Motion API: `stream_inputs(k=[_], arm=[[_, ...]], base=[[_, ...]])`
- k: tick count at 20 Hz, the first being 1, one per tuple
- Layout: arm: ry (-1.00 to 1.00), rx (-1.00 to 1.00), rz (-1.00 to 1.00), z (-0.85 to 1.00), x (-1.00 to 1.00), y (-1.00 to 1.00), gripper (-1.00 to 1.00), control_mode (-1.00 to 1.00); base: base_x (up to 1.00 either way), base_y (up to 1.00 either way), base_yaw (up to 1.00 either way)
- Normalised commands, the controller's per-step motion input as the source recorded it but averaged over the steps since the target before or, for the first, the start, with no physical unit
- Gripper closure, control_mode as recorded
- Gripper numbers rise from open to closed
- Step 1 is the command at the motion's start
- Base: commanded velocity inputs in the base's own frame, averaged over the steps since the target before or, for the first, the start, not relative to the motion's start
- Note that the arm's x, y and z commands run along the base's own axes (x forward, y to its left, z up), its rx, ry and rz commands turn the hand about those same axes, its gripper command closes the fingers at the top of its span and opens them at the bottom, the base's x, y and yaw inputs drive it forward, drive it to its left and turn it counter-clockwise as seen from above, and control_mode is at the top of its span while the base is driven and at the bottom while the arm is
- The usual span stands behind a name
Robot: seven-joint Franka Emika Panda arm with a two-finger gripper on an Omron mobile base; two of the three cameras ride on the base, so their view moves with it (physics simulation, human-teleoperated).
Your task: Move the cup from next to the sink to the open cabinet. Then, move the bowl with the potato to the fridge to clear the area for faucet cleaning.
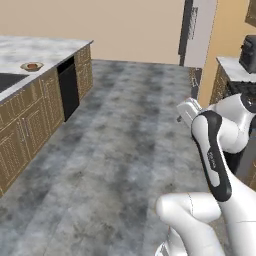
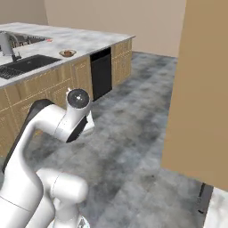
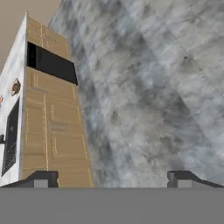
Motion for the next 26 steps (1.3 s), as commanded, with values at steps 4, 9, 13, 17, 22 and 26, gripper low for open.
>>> stream_inputs(k=[4, 9, 13, 17, 22, 26], arm=[[0.00, 0.00, 0.00, 0.00, 0.00, 0.00, -1.00, 1.00], [0.00, 0.00, 0.00, 0.00, 0.00, 0.00, -1.00, 1.00], [0.00, 0.00, 0.00, 0.00, 0.00, 0.00, -1.00, 1.00], [0.00, 0.00, 0.00, 0.00, 0.00, 0.00, -1.00, 1.00], [0.00, 0.00, 0.00, 0.00, 0.00, 0.00, -1.00, 1.00], [0.00, 0.00, 0.00, 0.00, 0.00, 0.00, -1.00, 1.00]], base=[[1.00, 0.35, 0.37], [1.00, 0.42, 0.17], [1.00, 0.33, 0.10], [1.00, 0.04, 0.01], [1.00, -0.08, -0.02], [1.00, -0.17, -0.02]])
